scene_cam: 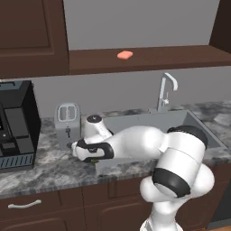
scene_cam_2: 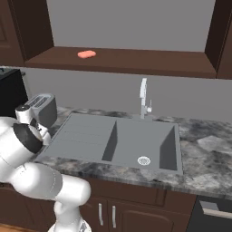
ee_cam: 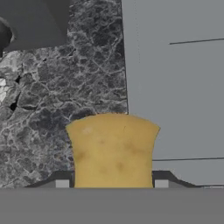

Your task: Locate and retrieve the bar soap and sponge from the cabinet. Place them next to the sink.

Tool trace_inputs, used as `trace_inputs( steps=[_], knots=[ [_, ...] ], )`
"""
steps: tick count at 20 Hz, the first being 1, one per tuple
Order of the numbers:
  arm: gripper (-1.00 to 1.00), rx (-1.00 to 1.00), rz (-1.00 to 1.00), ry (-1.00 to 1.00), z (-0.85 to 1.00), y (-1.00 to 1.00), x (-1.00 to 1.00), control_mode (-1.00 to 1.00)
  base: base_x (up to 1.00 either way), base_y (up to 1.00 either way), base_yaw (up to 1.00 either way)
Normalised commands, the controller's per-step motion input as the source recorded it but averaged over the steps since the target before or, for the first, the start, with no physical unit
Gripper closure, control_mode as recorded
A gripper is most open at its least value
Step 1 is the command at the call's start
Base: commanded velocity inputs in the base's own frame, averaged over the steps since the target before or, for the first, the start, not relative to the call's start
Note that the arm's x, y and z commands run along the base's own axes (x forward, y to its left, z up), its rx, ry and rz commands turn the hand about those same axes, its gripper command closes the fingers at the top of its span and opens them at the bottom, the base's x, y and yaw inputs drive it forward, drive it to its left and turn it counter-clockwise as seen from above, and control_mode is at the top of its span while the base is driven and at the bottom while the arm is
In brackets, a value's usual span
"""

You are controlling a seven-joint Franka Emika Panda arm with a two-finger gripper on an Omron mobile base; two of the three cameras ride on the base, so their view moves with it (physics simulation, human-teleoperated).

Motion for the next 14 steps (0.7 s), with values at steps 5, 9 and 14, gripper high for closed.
trace_inputs(
  steps=[5, 9, 14],
  knots=[
    [1.00, 0.00, -0.03, 0.00, -0.23, 0.25, 0.18, -1.00, 0.00, 0.00, 0.00],
    [1.00, 0.00, -0.01, 0.00, -0.34, 0.07, 0.24, -1.00, 0.00, 0.00, 0.00],
    [1.00, 0.00, -0.02, 0.00, -0.24, 0.15, 0.22, -1.00, 0.00, 0.00, 0.00]
  ],
)
